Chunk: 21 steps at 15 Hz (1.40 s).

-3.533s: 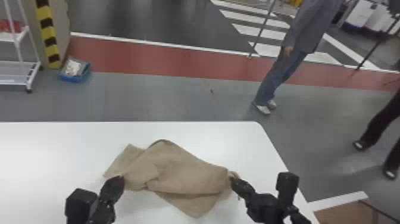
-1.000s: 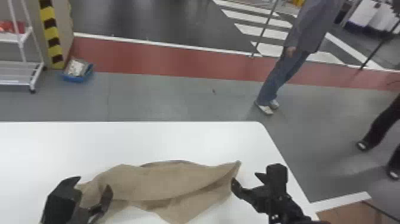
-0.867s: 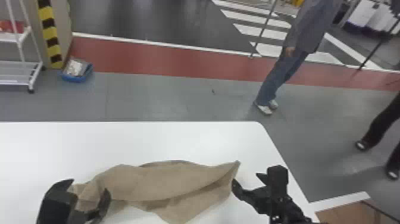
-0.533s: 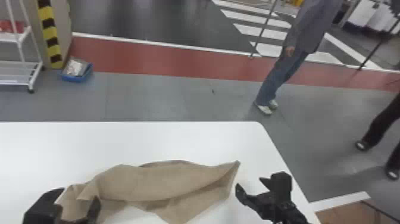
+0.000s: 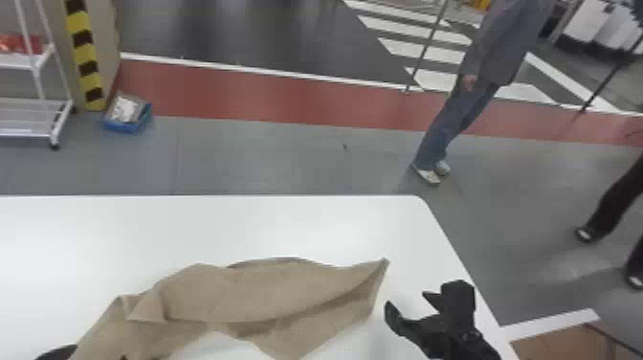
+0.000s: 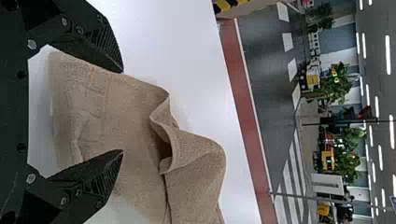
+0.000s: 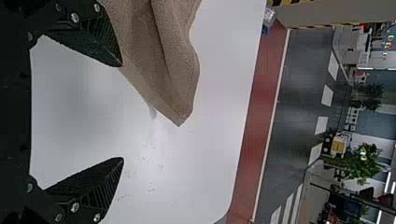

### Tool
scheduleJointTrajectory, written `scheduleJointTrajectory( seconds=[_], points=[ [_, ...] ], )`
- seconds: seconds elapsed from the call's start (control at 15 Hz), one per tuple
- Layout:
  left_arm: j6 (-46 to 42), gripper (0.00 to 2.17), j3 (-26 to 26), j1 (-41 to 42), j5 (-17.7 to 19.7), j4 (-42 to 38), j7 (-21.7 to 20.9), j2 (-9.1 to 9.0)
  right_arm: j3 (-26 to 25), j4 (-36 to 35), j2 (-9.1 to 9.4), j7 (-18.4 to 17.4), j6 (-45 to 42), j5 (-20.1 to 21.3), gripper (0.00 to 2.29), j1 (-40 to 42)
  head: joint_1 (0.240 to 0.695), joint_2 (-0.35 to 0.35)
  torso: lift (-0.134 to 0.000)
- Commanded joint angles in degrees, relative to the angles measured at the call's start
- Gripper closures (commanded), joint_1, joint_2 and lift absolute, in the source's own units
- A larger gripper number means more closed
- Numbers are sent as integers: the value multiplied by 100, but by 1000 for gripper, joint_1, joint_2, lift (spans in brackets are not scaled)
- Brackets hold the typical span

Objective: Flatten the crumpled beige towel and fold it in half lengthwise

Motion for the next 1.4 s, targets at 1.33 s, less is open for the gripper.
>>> scheduleJointTrajectory(
  seconds=[1.33],
  points=[
    [771,414,662,-353,214,344,-477,-35,-73,-826,137,202,394,-283,194,404,695,-238,0]
  ],
)
